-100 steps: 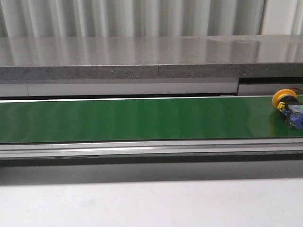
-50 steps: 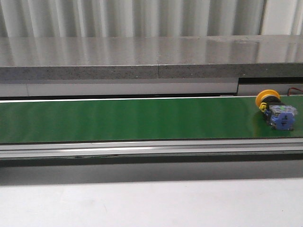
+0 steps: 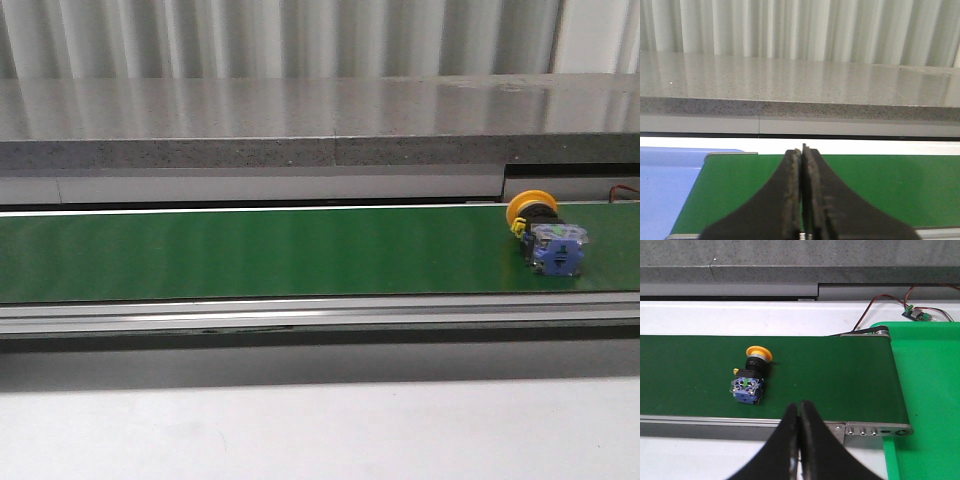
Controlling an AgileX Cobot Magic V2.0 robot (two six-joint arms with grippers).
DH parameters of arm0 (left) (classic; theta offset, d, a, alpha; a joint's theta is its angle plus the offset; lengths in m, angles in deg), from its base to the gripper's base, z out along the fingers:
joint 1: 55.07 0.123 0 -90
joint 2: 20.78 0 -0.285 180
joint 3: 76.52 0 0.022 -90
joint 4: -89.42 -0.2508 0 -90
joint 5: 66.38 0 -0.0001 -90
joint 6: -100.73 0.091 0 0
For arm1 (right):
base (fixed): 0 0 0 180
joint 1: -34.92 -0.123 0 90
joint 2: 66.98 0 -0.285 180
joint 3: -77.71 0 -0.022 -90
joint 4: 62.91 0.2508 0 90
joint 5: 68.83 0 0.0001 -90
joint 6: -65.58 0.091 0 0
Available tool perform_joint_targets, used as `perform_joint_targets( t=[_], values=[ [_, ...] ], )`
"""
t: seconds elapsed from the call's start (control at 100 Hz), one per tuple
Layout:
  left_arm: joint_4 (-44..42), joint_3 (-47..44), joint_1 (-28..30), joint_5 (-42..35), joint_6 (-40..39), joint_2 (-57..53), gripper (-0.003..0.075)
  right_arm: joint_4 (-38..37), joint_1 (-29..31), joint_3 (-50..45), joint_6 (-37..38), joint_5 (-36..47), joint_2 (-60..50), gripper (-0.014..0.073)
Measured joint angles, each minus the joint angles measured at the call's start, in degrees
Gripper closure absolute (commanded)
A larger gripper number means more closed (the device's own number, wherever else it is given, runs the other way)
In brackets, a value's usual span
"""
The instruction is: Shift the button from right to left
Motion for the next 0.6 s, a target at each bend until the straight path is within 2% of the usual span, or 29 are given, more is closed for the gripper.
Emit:
perform_joint_targets(
  t=[0.6],
  values=[
    [0.0, 0.0, 0.0, 0.0, 0.0, 0.0, 0.074, 0.0, 0.0, -0.1, 0.0, -0.8, 0.0, 0.0661]
  ],
)
